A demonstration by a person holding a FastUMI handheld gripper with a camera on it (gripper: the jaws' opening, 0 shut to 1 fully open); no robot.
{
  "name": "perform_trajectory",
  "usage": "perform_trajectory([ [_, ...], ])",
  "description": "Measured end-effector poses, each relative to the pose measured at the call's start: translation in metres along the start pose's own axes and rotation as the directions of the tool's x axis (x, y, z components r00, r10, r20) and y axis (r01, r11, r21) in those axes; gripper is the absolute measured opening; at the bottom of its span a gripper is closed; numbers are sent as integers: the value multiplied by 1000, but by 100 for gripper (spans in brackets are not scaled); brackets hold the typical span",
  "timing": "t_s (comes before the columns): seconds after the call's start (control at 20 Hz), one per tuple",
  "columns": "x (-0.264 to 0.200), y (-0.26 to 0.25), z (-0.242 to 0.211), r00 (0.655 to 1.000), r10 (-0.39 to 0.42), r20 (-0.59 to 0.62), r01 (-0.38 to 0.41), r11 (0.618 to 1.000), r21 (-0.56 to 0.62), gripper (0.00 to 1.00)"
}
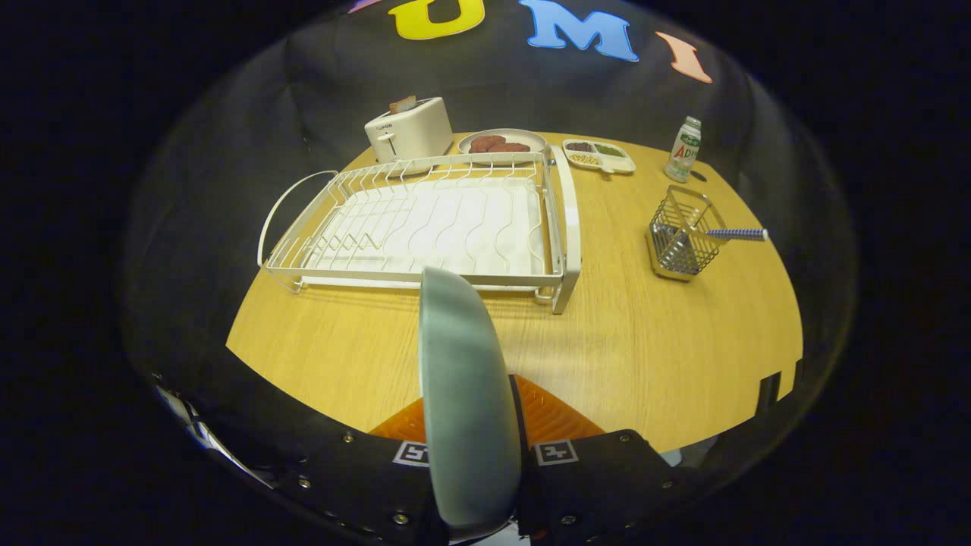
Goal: Take the plate from the dish rack, then take the spoon from the basket and place it into the plate.
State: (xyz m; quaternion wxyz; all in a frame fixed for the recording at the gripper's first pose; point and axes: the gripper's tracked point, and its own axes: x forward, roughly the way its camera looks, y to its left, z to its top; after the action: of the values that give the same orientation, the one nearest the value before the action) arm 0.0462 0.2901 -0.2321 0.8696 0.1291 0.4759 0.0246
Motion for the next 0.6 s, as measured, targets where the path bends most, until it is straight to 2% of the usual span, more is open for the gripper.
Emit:
perform_trajectory([
  [0.15,13,11,-3,995,104,-3,-103,988,115,34],
  [0.35,37,33,-6,972,234,17,-231,940,250,34],
  [0.5,50,39,-19,966,259,-3,-246,921,302,34],
  [0.6,53,41,-24,964,265,-2,-251,912,324,43],
])
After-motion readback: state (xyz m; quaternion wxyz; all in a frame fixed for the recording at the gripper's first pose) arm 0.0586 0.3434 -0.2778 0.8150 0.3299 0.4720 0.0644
